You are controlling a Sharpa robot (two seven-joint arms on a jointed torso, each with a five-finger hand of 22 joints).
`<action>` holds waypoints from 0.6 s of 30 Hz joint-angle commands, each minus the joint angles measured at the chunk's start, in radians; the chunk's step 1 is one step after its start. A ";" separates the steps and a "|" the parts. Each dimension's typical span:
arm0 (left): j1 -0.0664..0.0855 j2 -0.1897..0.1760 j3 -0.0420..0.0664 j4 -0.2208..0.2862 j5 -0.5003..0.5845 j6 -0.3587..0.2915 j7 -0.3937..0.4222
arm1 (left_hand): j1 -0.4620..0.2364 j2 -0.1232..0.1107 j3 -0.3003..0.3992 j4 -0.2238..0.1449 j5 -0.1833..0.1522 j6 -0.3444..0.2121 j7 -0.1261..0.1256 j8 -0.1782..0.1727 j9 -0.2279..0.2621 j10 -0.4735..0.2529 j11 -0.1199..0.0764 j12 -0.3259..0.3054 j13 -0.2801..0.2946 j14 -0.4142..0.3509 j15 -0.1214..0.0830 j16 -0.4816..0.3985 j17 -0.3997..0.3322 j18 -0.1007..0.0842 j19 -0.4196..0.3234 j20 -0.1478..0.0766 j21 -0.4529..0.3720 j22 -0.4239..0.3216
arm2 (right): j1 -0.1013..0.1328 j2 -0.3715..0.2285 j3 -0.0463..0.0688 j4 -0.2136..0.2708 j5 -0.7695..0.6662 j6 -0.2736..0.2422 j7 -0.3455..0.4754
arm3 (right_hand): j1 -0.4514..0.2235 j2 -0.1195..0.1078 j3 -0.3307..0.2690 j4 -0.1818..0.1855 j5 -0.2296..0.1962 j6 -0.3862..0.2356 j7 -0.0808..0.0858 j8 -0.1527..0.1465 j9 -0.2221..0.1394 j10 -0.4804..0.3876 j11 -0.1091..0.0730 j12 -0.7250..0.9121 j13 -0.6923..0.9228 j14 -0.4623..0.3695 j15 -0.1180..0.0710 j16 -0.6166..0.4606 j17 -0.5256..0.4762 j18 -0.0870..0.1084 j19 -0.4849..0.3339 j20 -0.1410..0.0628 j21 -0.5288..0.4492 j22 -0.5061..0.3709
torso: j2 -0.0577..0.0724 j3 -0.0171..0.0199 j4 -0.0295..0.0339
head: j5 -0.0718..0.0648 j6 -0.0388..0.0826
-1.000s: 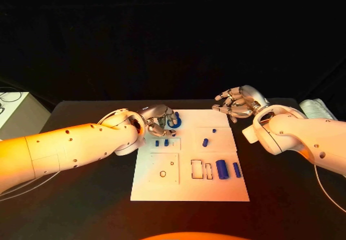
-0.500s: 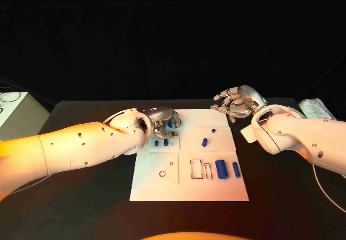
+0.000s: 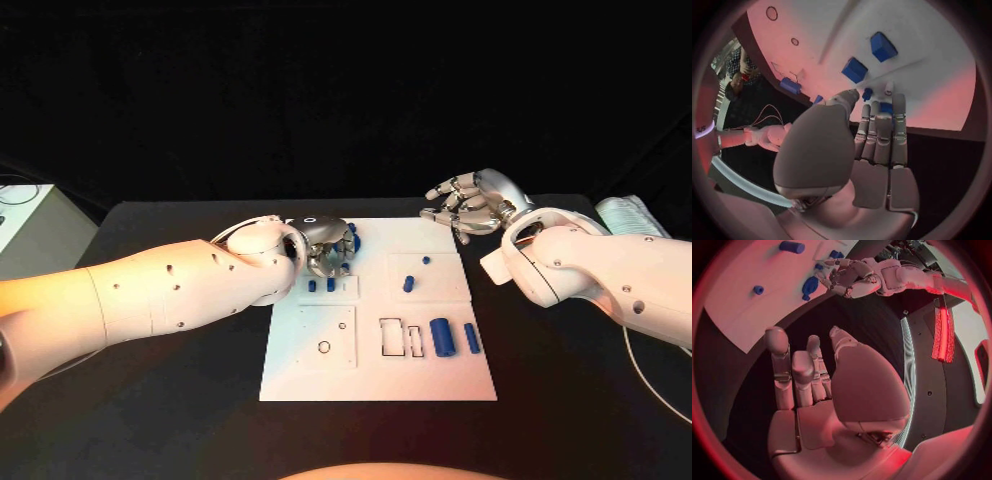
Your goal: Assemble the parts on the task board
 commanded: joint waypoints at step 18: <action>0.000 0.029 0.001 -0.036 -0.003 0.061 -0.024 | 0.036 0.013 0.055 -0.005 0.002 0.037 0.003 -0.024 -0.018 0.032 -0.004 -0.028 -0.020 0.015 -0.006 0.029 0.006 0.010 -0.008 -0.008 0.036 0.027 | 0.000 0.001 0.000 0.003 -0.008 0.012 0.012 | -0.001 -0.007 0.009 0.001 0.003 -0.005 0.003 0.006 0.001 -0.005 0.001 -0.008 -0.005 -0.007 0.000 -0.006 0.003 0.010 -0.003 0.004 -0.003 0.000 | 0.000 0.0003 -0.0001 | -0.004 -0.002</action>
